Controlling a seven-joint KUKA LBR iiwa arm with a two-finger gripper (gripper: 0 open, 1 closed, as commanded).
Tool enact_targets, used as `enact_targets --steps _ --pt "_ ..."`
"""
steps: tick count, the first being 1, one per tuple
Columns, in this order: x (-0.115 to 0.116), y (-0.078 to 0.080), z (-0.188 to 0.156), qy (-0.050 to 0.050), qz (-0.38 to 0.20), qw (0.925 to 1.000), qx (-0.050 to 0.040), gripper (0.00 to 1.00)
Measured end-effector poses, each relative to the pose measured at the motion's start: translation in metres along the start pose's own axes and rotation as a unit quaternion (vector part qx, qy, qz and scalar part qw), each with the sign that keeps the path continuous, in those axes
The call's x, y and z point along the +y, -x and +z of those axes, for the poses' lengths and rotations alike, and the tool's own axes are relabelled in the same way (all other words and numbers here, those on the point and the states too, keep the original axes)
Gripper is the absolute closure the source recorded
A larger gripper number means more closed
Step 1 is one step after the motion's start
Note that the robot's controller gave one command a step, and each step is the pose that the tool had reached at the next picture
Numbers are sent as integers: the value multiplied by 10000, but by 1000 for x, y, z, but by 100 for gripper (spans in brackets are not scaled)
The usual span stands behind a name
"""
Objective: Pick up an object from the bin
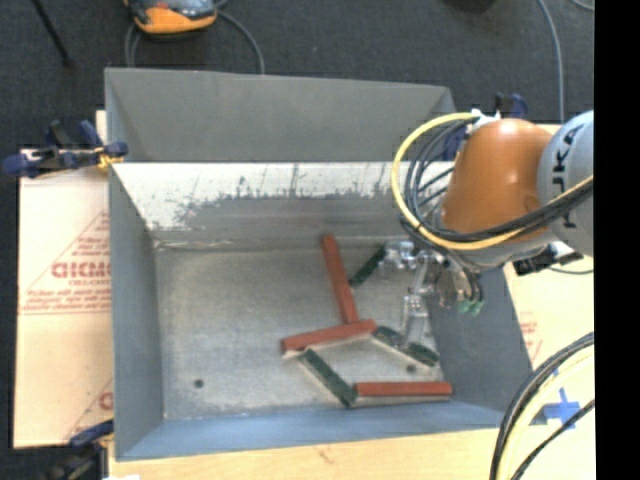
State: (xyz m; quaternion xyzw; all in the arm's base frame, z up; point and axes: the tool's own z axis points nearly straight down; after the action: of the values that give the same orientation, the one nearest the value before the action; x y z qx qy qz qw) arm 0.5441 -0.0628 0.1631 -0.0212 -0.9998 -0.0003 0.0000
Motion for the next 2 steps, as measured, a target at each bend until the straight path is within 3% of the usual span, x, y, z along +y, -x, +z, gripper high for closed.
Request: enact_targets --steps 1,2 --pt "-11 6 -60 0 131 9999 -8 0" --pt "-7 -10 -33 -16 -55 10000 -78 0"
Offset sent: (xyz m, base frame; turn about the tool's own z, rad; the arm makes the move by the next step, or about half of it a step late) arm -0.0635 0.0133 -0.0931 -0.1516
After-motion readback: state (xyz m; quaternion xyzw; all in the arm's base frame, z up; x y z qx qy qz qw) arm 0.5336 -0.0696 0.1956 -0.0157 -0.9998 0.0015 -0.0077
